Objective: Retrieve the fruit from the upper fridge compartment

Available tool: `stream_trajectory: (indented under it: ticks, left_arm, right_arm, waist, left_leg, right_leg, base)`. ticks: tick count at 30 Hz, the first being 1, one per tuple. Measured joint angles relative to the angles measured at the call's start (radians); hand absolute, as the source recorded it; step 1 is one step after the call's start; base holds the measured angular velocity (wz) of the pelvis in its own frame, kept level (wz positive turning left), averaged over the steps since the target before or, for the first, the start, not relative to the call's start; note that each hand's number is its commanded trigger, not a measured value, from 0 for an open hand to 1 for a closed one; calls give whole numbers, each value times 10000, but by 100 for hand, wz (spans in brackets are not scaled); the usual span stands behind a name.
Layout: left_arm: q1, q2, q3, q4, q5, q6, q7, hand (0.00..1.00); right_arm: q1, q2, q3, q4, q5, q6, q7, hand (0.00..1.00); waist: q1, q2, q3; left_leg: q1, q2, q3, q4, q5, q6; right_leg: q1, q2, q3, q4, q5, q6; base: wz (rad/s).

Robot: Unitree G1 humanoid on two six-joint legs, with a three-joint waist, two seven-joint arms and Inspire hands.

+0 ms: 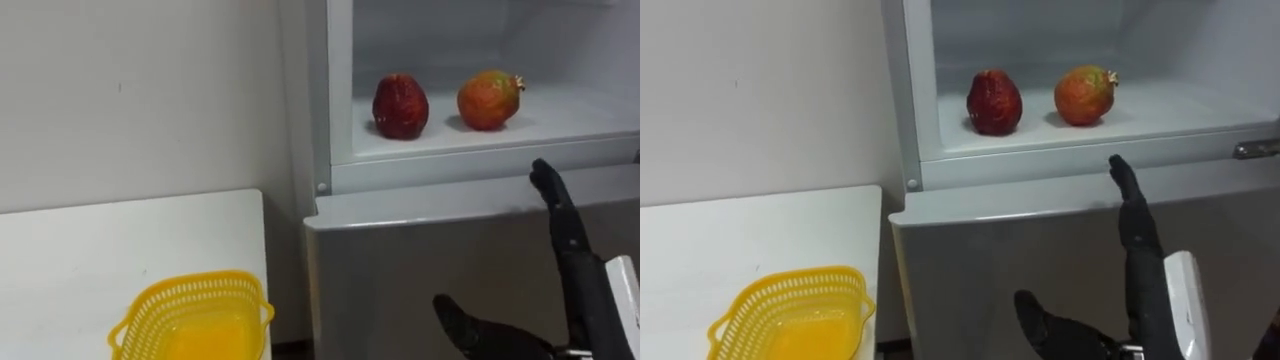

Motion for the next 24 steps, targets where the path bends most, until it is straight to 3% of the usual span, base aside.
stream_trajectory:
  ticks: [4, 9, 18, 24]
  left_arm:
    - [-5, 3, 132, 0, 62, 25, -107, 0]
    - [-11, 131, 147, -73, 152, 128, -329, 0]
    - [270, 146, 530, -20, 184, 163, -365, 0]
    - [331, 137, 520, -54, 183, 216, -313, 0]
  right_arm:
    - [-505, -25, -432, -5, -9, -75, -301, 0]
    - [-878, -85, -601, 0, -31, -76, -648, 0]
    - [-1911, -146, -1148, 8, 429, -80, -973, 0]
    - [-2082, -664, -1132, 137, 468, -88, -1088, 0]
  waist:
    - [27, -89, 26]
    - [51, -274, 117]
    - [128, -614, 64]
    - [165, -696, 111]
  left_leg:
    - [5, 10, 8, 8, 9, -12]
    - [-6, 38, -87, 17, 26, -40]
    - [25, 35, -356, 72, 31, -46]
    - [9, 27, -523, 62, 27, -46]
  right_leg:
    - [8, 6, -8, -1, 2, -2]
    - [-2, 18, -173, -9, 14, -22]
    - [199, -14, -522, -14, 16, -26]
    - [316, -38, -707, -5, 18, -28]
  base:
    - [2]
    - [3]
    - [8]
    - [9]
